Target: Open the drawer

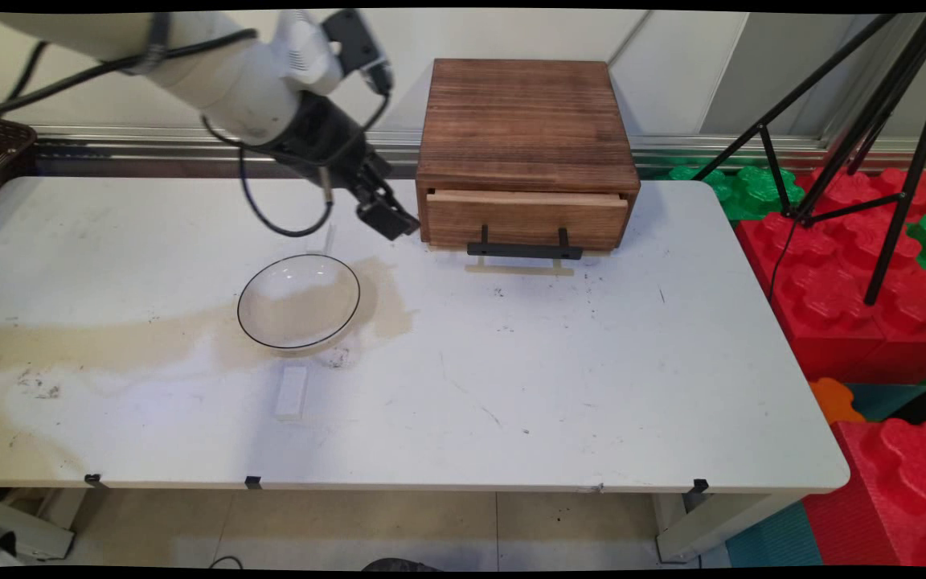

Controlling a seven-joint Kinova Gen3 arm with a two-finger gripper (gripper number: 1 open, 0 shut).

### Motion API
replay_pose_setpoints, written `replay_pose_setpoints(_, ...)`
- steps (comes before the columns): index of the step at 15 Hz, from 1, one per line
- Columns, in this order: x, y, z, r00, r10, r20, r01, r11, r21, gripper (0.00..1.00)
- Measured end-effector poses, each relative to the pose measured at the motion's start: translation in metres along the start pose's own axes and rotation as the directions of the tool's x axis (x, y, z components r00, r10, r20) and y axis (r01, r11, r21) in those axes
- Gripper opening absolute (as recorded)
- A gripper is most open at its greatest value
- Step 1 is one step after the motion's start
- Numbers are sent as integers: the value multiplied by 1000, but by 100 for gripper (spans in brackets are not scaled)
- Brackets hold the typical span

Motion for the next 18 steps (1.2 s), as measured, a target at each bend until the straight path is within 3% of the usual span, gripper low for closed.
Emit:
replay_pose_setpoints(13,64,12,84,989,107,99,-104,994,-39,100)
replay_pose_setpoints(18,83,19,137,977,168,128,-160,985,-67,100)
